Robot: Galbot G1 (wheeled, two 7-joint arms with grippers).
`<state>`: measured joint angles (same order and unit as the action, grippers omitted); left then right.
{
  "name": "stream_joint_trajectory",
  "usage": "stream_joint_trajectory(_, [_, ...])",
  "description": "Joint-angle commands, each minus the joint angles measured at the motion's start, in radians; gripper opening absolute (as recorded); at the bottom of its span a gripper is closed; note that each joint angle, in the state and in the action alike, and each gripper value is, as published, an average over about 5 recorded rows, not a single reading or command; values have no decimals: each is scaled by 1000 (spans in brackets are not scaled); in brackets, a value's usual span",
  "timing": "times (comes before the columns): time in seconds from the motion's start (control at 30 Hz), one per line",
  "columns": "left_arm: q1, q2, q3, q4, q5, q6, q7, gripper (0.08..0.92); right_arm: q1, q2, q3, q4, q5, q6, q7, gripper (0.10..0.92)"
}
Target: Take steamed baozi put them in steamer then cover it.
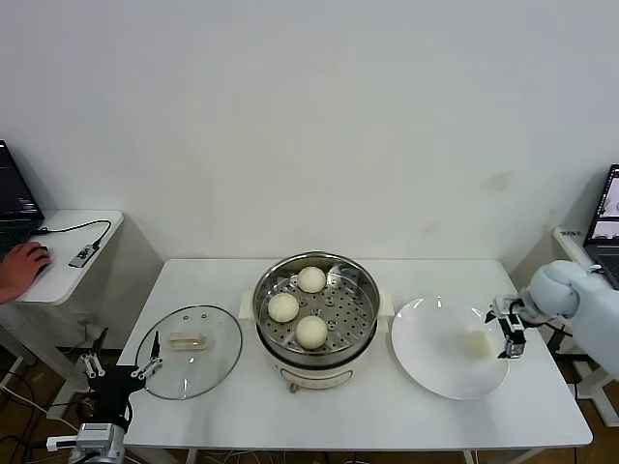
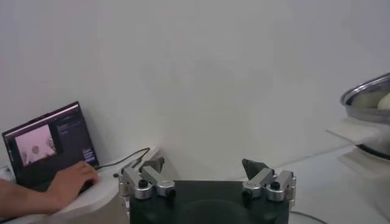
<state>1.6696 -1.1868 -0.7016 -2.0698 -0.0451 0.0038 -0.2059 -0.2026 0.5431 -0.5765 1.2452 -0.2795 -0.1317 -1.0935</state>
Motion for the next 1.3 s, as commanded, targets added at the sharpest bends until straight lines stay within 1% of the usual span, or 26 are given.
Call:
stream_joint_trajectory(0.03, [0, -1, 1, 3, 0, -1, 0, 823, -49, 70, 32, -72, -34, 5, 22, 823])
stream_joint_trajectory(0.13, [1, -3, 5, 3, 2, -1, 1, 823, -48, 83, 26, -87, -42, 4, 30, 822])
stream_joint_trajectory(0.23, [1, -3, 7, 2, 3, -2, 1, 823, -44, 91, 23, -96, -44, 2, 33, 805])
stream_joint_trajectory(0.57, [-1, -3, 6, 2, 2, -2, 0, 823, -31, 96, 19, -87, -43, -11, 26, 675])
stream_joint_trajectory(0.7, [1, -3, 5, 1, 2, -3, 0, 823, -16, 71, 8, -64, -36, -14, 13, 630])
stream_joint_trajectory(0.83, [-1, -4, 5, 0, 1, -3, -1, 823, 31, 30, -31, -24, -8, -23, -9, 603])
stream_joint_trajectory(1.07, [-6, -1, 8, -2, -1, -4, -2, 823, 246, -51, -217, 100, 113, -84, -29, 565])
stream_joint_trajectory(1.17, [-9, 3, 10, -3, -2, -3, -2, 823, 414, -67, -334, 156, 180, -116, -35, 554])
stream_joint_trajectory(1.3, [-15, 9, 15, -4, -5, -3, -1, 823, 695, -49, -551, 226, 327, -169, -31, 552])
